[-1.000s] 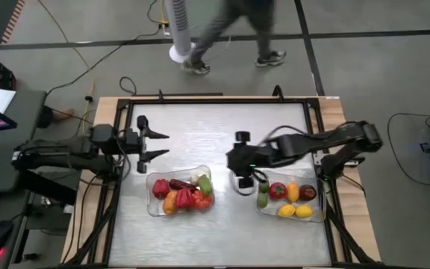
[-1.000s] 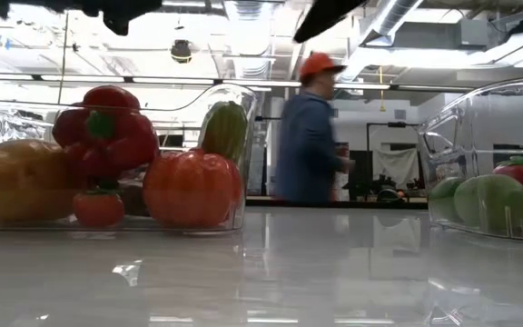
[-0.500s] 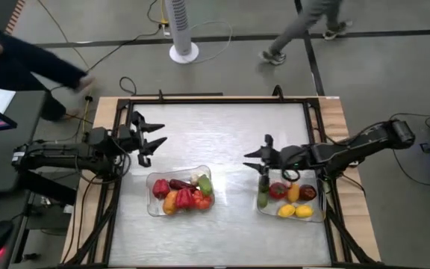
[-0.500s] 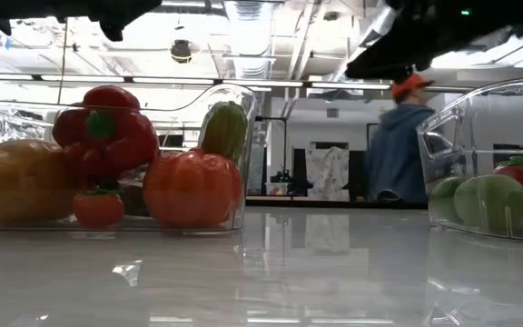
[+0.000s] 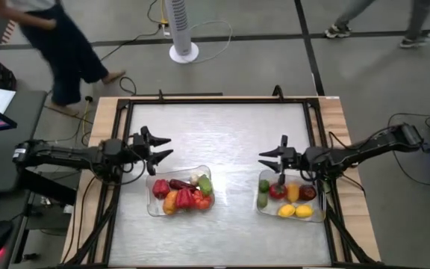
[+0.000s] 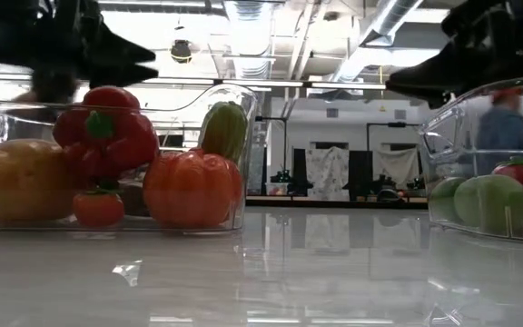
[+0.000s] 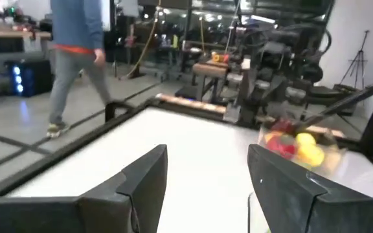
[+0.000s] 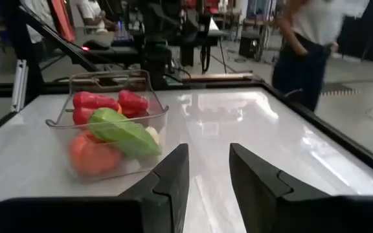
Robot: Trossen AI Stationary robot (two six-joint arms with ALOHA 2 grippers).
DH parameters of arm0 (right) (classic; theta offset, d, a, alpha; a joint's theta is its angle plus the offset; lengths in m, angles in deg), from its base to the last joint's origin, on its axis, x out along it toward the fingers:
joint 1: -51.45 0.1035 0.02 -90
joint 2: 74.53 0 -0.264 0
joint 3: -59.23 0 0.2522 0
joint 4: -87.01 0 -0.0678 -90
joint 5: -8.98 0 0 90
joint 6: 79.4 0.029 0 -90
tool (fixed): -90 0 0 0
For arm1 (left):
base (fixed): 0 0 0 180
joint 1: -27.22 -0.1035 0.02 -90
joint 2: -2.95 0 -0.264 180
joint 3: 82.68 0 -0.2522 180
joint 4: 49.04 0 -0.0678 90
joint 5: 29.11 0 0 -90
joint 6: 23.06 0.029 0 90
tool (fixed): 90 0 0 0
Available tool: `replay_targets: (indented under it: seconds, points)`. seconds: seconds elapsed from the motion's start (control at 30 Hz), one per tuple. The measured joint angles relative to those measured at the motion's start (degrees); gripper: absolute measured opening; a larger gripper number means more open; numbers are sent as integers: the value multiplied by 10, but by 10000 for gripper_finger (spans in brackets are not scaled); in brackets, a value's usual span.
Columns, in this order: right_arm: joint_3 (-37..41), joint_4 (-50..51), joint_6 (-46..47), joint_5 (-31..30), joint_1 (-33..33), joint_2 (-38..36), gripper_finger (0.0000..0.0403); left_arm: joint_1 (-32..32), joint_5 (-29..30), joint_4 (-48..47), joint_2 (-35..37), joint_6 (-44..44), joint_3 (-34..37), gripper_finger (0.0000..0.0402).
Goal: Sort produce into baskets
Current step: Return to Home Position
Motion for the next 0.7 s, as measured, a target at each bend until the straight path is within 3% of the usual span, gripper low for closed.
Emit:
replay_targets:
  seconds: [0.5,0.7]
  points:
    - [97,8,-19,5,-15,-204,136,9,13,-21,126,-26,98,200]
    - [101,70,-28,7,-15,-259,136,19,-13,-61,163,-26,101,200]
